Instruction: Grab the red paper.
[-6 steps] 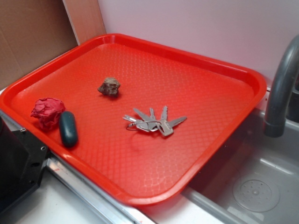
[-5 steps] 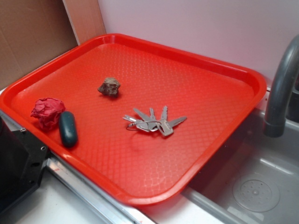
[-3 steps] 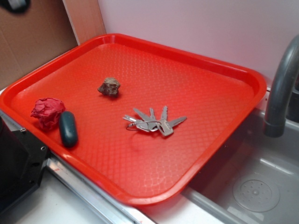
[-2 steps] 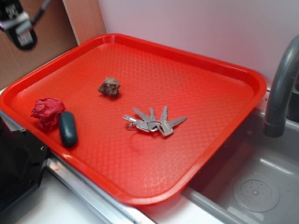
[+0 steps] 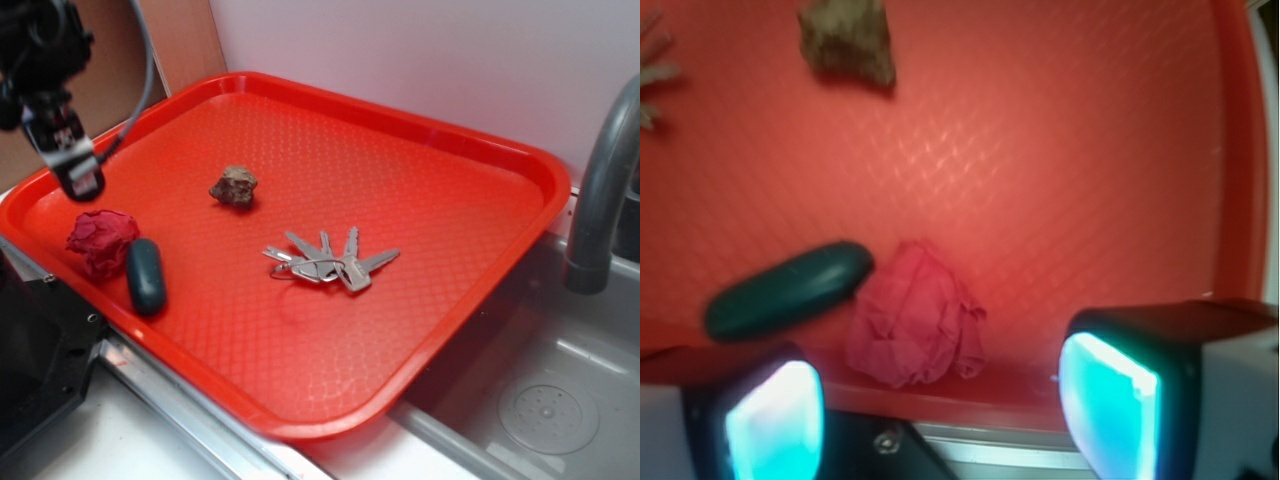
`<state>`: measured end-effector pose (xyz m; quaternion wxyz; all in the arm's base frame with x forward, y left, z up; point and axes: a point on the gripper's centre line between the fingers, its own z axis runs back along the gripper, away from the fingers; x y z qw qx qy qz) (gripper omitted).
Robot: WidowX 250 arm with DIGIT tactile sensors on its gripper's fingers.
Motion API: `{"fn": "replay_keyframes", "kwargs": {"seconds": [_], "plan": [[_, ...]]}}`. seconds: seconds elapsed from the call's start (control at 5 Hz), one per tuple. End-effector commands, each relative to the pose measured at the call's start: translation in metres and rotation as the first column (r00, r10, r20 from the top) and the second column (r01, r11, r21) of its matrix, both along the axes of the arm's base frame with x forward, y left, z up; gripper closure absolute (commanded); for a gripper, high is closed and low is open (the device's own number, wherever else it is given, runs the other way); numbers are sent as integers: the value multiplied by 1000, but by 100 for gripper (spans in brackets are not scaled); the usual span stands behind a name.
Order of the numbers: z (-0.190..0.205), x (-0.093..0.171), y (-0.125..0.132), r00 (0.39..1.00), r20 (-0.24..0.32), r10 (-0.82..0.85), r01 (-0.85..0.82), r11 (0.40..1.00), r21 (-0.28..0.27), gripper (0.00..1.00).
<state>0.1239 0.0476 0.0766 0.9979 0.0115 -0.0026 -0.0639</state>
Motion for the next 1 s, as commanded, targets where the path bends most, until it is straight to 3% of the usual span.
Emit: {"fn": "replay_keyframes", "kwargs": {"seconds": [0.0, 0.2, 0.4, 0.6, 0.8], "plan": [[-48, -2, 8, 999, 38, -3, 3, 1000, -12, 0], [-64, -1, -6, 1000, 22, 1, -1, 1000, -27, 0], [-63, 3, -12, 999, 48, 26, -24, 999, -28, 100], [-54, 15, -21, 997, 73, 8, -7, 1000, -17, 100], [-7, 38, -22, 992, 109, 67, -69, 998, 10, 100]]}}
